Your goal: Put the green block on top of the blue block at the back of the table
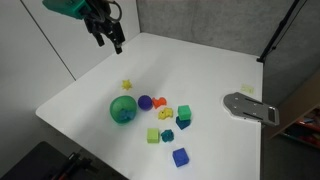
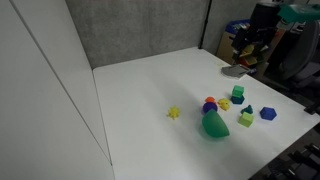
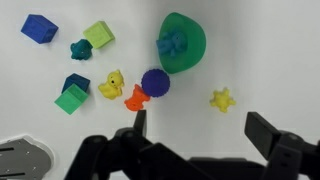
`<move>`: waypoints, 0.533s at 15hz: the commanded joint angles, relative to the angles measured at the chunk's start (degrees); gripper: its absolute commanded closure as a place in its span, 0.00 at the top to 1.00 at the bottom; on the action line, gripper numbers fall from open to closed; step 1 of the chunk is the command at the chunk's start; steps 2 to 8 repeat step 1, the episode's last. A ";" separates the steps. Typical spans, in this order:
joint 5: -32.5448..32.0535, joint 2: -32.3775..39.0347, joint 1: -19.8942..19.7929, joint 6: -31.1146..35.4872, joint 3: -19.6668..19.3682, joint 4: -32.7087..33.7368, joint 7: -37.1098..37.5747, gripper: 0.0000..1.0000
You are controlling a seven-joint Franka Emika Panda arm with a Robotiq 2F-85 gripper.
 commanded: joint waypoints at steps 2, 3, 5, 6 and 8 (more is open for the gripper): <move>0.10 0.00 -1.08 -0.18 1.04 0.13 -0.08 1.00; 0.10 0.00 -1.08 -0.18 1.04 0.13 -0.08 1.00; 0.10 0.00 -1.08 -0.18 1.04 0.13 -0.08 1.00; 0.10 0.00 -1.08 -0.18 1.04 0.13 -0.08 1.00; 0.10 0.00 -1.08 -0.18 1.04 0.13 -0.08 1.00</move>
